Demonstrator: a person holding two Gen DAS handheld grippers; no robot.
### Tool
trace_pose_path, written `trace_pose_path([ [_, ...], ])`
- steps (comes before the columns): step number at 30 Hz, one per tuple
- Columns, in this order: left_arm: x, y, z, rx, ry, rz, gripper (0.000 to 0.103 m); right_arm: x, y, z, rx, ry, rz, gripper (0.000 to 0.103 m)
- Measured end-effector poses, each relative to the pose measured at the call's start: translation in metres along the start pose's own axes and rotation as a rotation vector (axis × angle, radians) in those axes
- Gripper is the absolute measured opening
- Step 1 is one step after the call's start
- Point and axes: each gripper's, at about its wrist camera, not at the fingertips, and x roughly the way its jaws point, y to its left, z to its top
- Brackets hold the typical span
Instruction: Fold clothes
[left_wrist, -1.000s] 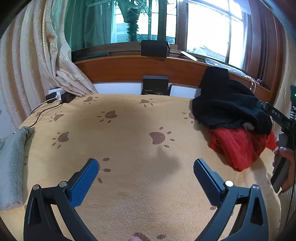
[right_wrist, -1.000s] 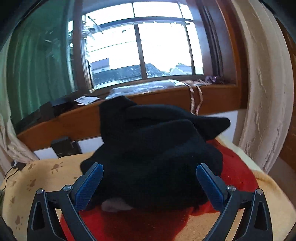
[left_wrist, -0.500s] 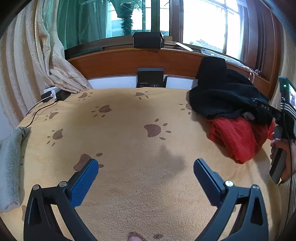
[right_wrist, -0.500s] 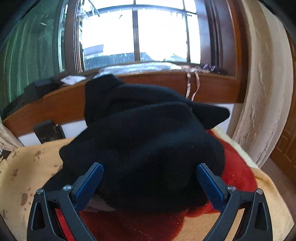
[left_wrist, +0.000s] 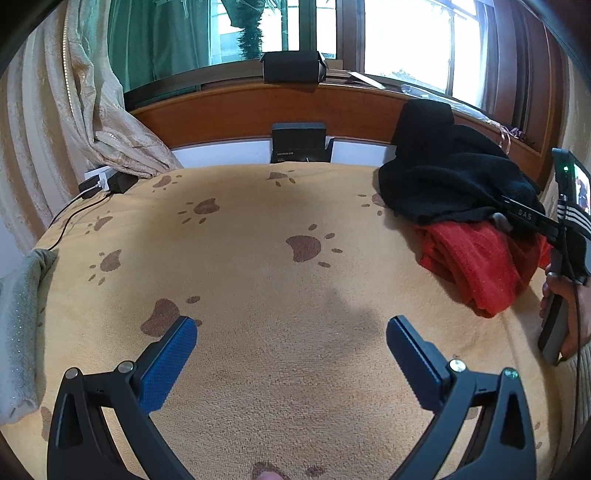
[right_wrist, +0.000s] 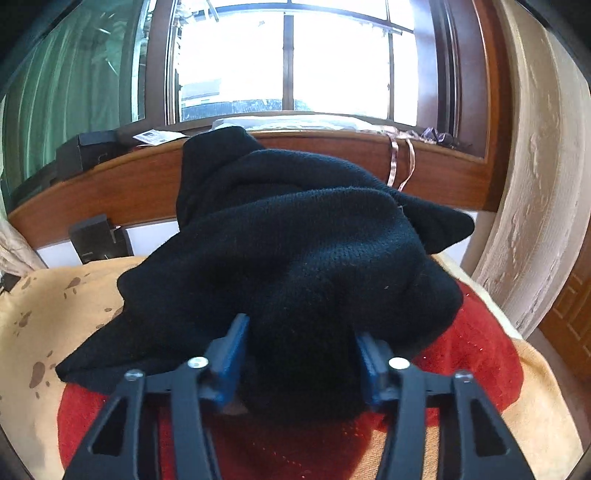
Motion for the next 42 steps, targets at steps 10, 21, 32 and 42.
trace_pose_path([
  [10, -0.002, 0.002, 0.001, 0.002, -0.005, 0.007, 0.103, -0.025, 0.006, 0.004, -0.007, -0.095, -0.024, 0.019],
  [21, -0.006, 0.004, 0.001, -0.006, -0.025, 0.019, 0.103, -0.063, 0.031, 0.005, -0.061, -0.148, 0.006, 0.009],
  [32, -0.007, 0.007, 0.002, -0.021, -0.031, 0.025, 0.103, -0.112, 0.026, -0.017, -0.044, -0.142, 0.069, 0.005],
  [42, -0.009, 0.010, 0.003, -0.038, -0.034, 0.028, 0.103, -0.151, 0.009, -0.040, 0.000, -0.127, 0.109, 0.005],
])
